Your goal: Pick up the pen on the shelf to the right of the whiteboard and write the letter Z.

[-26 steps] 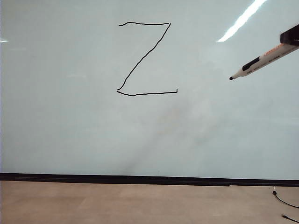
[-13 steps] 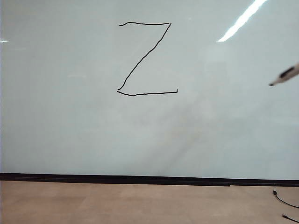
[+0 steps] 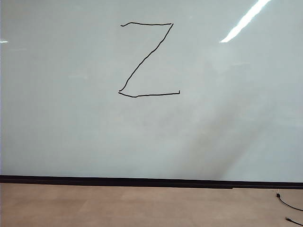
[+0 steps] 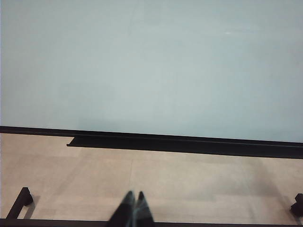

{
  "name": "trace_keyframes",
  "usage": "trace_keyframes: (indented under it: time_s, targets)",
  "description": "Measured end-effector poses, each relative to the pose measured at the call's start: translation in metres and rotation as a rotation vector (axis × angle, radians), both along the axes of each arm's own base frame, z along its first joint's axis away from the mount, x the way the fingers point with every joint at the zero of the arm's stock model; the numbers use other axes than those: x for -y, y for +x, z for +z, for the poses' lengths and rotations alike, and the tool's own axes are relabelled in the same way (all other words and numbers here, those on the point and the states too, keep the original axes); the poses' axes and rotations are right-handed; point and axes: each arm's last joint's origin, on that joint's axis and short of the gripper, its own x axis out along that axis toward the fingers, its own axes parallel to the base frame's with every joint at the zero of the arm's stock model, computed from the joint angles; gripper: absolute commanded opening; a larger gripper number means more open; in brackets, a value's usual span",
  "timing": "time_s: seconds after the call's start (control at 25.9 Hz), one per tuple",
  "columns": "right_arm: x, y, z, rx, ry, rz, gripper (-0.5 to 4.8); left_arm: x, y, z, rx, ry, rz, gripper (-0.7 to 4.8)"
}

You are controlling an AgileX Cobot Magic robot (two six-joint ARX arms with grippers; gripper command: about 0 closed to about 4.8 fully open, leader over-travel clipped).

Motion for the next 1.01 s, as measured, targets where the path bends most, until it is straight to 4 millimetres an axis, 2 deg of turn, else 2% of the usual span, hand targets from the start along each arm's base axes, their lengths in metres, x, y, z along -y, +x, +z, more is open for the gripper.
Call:
trace_keyframes:
  time_s: [0.19, 1.01]
  targets:
    - [0.0013, 0.0001, -0.0026, -0.026, 0.008, -0.067, -0.05, 0.0, 0.0, 0.0, 0.0, 0.0, 0.0, -0.05]
    - [0.0014, 0.0001, -0.0052, -0.053, 0.01, -0.069, -0.05, 0.0, 0.0, 0.0, 0.0, 0.0, 0.0, -0.05]
